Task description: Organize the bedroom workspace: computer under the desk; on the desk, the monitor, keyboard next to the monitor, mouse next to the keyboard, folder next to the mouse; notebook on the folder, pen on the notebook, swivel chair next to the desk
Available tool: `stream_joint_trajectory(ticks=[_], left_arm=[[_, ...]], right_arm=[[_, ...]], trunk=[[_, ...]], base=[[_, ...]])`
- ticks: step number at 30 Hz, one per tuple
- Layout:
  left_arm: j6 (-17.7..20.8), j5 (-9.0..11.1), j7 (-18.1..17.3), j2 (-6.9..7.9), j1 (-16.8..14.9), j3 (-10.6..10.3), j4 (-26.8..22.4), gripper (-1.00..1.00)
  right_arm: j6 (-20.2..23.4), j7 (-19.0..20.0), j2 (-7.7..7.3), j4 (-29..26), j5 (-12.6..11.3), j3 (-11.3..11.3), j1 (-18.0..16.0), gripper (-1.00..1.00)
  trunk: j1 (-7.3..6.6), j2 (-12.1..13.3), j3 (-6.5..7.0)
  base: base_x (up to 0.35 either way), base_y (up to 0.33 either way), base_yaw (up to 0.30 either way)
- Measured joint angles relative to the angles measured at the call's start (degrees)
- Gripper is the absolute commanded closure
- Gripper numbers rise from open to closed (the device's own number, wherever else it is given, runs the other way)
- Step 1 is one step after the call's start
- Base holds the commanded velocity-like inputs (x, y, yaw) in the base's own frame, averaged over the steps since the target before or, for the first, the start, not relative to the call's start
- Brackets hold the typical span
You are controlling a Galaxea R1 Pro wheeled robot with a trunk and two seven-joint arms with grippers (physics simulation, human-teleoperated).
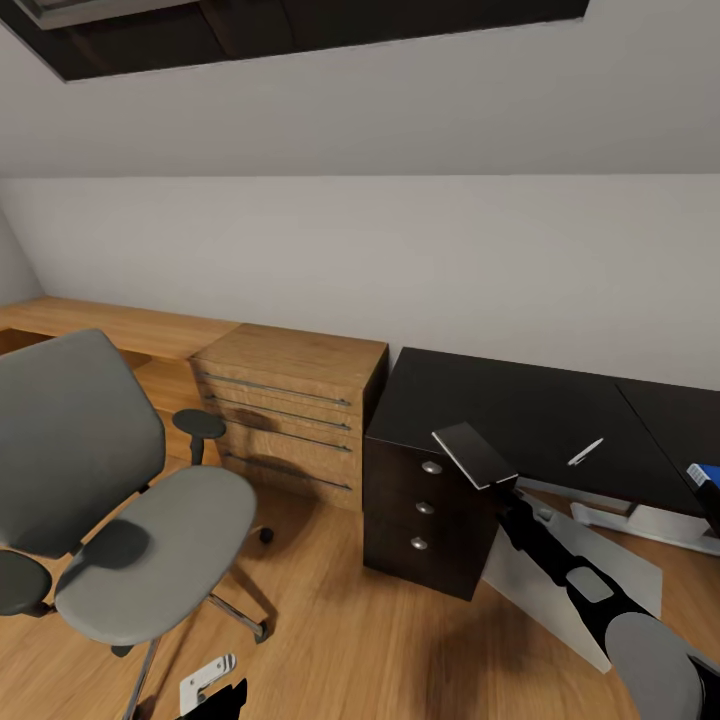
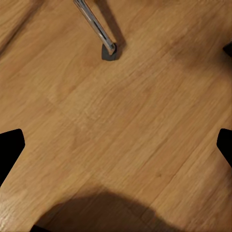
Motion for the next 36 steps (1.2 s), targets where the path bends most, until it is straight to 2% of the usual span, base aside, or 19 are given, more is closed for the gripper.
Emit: stream_joint_trajectory(ticks=[15,25,36], left_arm=[[-0.07,0.0,-0.01,0.0,0.0,0.0,0.04,-1.0],[-0.32,-0.05,-0.22,0.06,0.0,-0.11,1.26,-1.0],[-3.69,-0.08,-0.24,0.04,0.0,-0.17,2.32,-1.0]], right_arm=[[0.07,0.13,0.0,-0.01,0.0,0.02,0.0,-1.0],[0.08,0.14,0.0,0.01,0.0,0.0,0.0,-1.0],[0.09,0.15,0.0,0.03,0.0,-0.01,0.0,-1.0]], trunk=[[0.0,0.0,0.0],[-0.01,0.0,0.0],[0.0,0.0,0.0]], base=[[0.003,0.0,0.0],[0.15,0.0,0.0],[0.023,0.0,0.0]])
